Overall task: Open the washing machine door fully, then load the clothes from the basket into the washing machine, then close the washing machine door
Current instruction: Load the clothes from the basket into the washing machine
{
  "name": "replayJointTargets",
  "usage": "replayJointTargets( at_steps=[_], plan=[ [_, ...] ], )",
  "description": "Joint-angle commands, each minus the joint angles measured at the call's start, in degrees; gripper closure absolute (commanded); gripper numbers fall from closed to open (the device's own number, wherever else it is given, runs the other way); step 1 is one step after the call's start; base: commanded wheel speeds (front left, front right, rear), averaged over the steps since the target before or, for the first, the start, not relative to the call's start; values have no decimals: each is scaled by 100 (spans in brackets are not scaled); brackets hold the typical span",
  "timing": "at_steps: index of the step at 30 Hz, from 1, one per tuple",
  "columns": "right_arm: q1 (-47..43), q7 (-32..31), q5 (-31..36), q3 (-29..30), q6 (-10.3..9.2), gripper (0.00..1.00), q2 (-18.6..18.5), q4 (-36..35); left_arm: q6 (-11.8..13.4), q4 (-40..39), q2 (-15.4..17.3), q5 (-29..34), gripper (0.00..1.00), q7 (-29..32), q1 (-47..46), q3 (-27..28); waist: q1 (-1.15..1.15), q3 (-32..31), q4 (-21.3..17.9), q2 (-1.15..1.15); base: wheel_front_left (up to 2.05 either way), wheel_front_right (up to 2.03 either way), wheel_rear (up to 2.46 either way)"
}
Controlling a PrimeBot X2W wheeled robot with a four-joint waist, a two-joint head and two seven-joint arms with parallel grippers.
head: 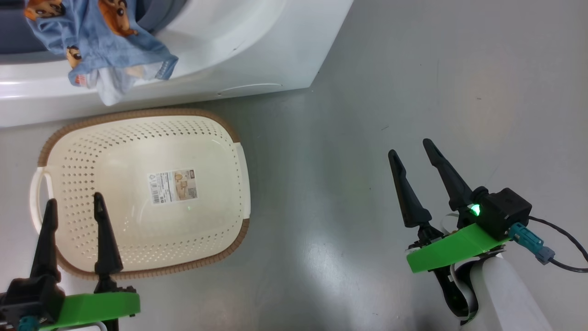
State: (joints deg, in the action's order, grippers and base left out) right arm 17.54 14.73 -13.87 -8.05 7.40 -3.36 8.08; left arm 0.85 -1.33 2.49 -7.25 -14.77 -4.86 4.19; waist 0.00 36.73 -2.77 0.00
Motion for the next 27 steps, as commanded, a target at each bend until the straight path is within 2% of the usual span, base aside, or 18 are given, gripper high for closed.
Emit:
replayJointTargets(
  at_steps=[1,7,13,20,27],
  plan=[
    [-140,27,-21,-119,9,0,25,-103,71,-141,43,-53,0,-23,142,174,0,1,2,0,0,0,0],
    [-139,27,-21,-107,9,0,16,-110,126,-139,41,-118,0,-23,147,112,0,10,3,0,0,0,0],
    [-138,27,-16,-110,9,0,15,-111,62,-97,40,-355,0,-23,-108,-14,0,7,13,0,0,0,0],
    [-123,27,-31,-113,9,0,21,-102,-77,92,99,-518,0,-21,-625,18,0,-13,-18,0,0,0,0],
    [-158,27,-38,-73,9,0,26,-91,-133,-15,230,-681,0,346,-1347,23,0,-45,10,0,0,0,0]
  ],
)
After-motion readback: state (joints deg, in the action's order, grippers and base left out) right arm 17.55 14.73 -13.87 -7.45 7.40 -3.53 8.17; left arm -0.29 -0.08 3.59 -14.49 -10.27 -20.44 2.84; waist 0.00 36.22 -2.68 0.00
